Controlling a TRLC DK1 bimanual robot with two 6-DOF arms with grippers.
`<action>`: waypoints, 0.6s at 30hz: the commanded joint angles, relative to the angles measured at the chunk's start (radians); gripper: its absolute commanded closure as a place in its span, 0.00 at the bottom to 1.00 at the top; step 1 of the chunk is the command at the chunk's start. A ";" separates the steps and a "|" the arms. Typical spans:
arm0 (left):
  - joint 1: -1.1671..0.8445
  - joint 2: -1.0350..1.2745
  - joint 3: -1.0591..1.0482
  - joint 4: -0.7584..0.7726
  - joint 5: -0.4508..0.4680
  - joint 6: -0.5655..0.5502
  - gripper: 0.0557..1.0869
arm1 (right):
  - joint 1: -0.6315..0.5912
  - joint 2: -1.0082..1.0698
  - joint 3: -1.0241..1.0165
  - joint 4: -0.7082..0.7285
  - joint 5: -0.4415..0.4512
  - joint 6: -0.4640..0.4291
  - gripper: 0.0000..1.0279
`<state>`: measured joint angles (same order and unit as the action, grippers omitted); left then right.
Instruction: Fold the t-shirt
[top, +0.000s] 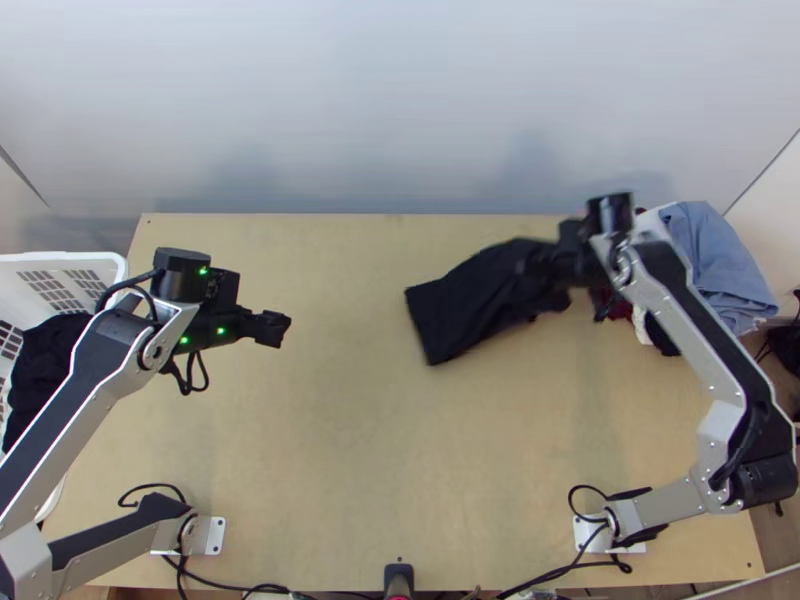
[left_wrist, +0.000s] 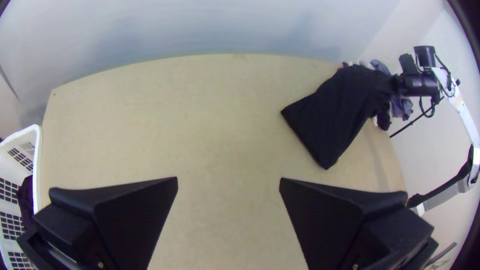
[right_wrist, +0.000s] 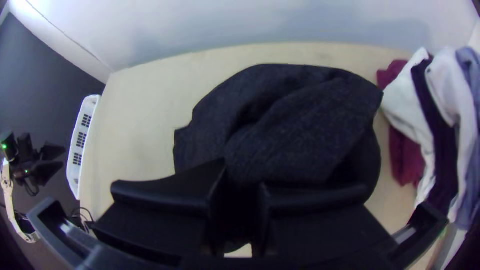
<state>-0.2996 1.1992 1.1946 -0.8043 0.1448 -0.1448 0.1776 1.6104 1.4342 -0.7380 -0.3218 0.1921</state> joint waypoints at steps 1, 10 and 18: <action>0.013 -0.046 -0.046 0.002 0.001 0.004 0.04 | -0.093 0.085 0.328 -0.037 0.041 -0.062 0.97; 0.070 -0.155 -0.116 0.002 -0.001 0.028 0.04 | -0.133 0.372 0.947 -0.110 0.141 -0.072 0.97; 0.103 -0.237 -0.187 0.002 -0.001 0.037 0.04 | -0.175 0.342 0.993 0.057 0.251 -0.003 0.97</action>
<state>-0.2234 1.0283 1.0618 -0.8021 0.1448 -0.1143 0.0532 1.9369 2.3062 -0.7818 -0.1505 0.1276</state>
